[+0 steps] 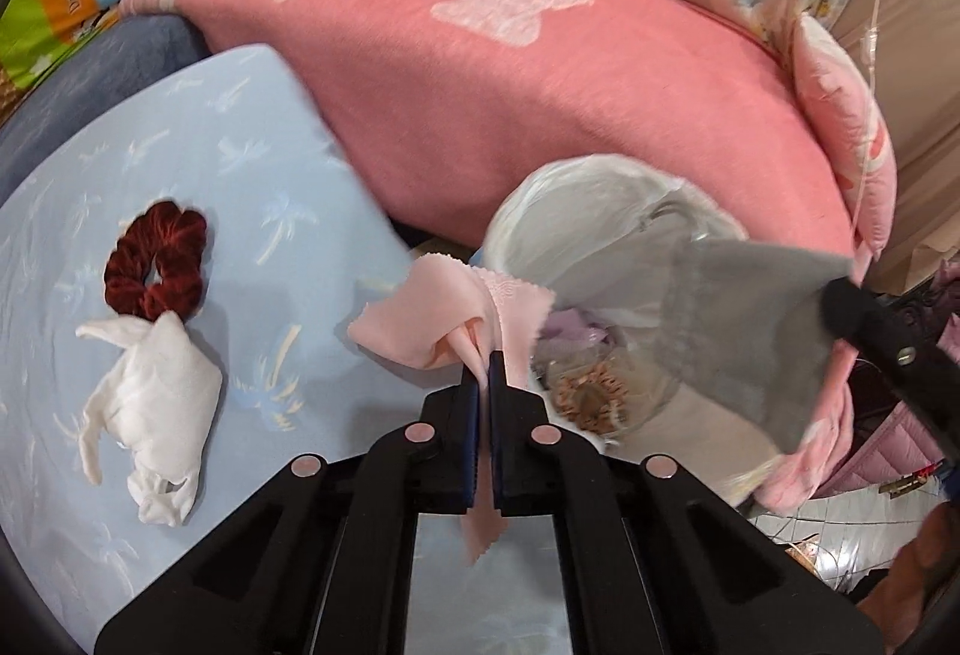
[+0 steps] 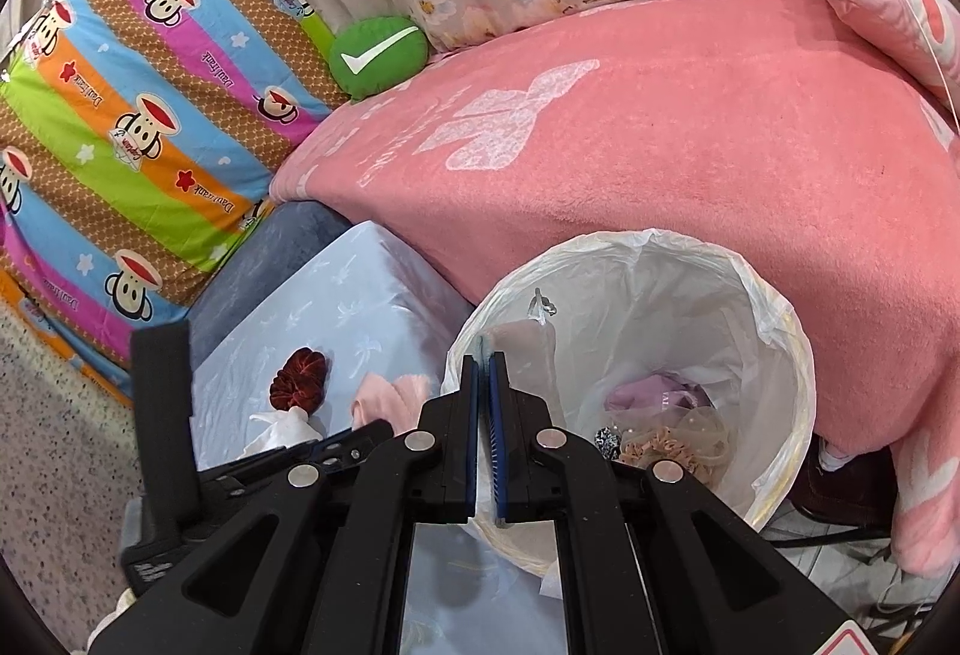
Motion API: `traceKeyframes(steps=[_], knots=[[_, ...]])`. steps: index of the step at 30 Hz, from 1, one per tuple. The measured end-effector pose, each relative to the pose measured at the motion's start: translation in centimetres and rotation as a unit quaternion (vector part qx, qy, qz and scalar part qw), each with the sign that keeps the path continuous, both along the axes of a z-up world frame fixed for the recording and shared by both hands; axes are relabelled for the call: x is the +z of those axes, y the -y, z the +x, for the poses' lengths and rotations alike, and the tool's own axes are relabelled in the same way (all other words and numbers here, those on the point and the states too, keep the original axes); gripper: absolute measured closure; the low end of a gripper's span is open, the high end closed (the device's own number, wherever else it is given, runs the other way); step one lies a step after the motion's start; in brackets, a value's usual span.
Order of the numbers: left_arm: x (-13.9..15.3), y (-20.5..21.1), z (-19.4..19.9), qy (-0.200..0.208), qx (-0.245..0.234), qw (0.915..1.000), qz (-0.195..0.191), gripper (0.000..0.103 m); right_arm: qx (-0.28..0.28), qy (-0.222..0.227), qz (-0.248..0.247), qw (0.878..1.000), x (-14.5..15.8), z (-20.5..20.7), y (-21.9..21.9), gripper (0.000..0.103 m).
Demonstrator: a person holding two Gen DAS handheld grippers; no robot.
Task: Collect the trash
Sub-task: 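Carry the pink cloth and grey pouch over the bin and open both tools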
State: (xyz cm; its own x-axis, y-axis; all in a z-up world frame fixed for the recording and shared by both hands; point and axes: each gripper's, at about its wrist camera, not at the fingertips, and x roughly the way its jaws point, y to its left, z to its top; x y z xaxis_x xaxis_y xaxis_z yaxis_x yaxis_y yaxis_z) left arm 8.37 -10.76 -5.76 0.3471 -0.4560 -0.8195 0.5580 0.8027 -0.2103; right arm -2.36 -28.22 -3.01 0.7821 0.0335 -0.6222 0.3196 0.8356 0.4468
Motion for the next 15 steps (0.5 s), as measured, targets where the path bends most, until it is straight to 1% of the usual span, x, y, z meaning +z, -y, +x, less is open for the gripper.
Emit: traceKeyframes(steps=[4, 8, 15], knots=[[2.4, 1.4, -0.3, 0.014, -0.019, 0.9995, -0.022, 0.1, -0.005, 0.01, -0.003, 1.0, 0.8, -0.4, 0.5, 0.098], [3.8, 2.9, -0.6, 0.022, -0.036, 0.9985, -0.036, 0.1, -0.012, 0.016, -0.006, 1.0, 1.5, -0.7, 1.1, 0.098], [4.7, 4.5, -1.0, 0.028, -0.053, 0.9973, -0.041, 0.099, -0.024, 0.024, -0.013, 0.999, 2.5, -1.1, 2.3, 0.098]])
